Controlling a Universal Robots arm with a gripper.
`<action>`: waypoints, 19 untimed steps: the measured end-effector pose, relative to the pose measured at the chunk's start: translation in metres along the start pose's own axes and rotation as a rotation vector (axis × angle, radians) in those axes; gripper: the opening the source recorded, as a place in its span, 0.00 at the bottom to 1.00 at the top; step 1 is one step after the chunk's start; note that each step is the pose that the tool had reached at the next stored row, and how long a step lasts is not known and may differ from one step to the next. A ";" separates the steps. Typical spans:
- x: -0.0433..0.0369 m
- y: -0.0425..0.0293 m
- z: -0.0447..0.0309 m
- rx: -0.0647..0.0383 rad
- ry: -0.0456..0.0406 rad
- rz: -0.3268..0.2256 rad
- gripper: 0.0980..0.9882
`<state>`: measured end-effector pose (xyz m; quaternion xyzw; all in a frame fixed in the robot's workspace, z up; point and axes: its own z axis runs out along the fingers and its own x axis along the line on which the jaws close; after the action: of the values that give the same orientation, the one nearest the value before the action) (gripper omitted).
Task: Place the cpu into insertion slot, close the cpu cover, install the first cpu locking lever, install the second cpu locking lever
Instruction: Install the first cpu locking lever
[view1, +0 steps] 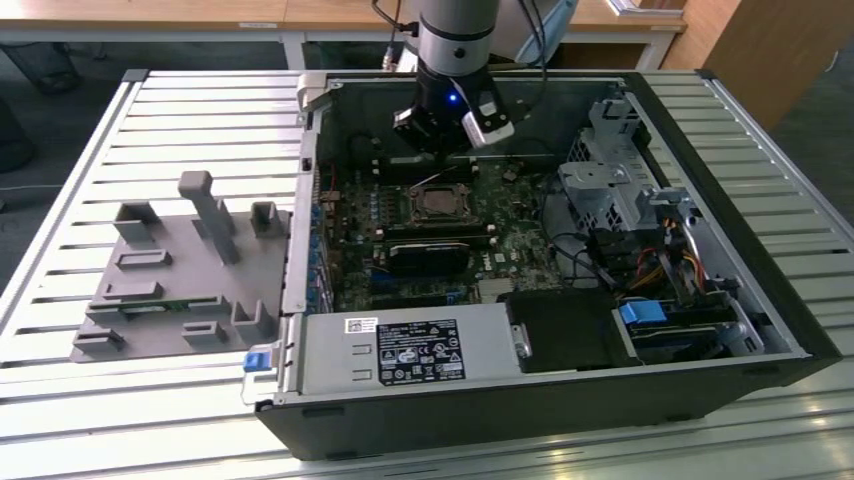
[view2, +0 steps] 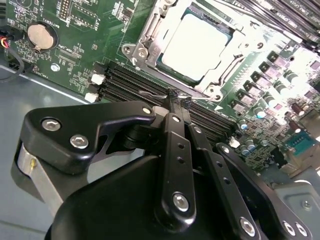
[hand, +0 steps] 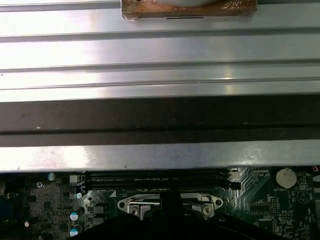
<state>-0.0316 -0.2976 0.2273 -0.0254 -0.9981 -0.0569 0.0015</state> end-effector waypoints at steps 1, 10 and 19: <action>-0.0007 0.0000 0.0004 0.000 0.0001 0.000 0.01; -0.0031 0.0010 0.0037 0.000 0.0000 0.000 0.01; -0.0075 0.0023 0.0061 0.000 0.0000 0.000 0.01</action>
<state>-0.0240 -0.2950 0.2215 -0.0254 -0.9981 -0.0569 0.0015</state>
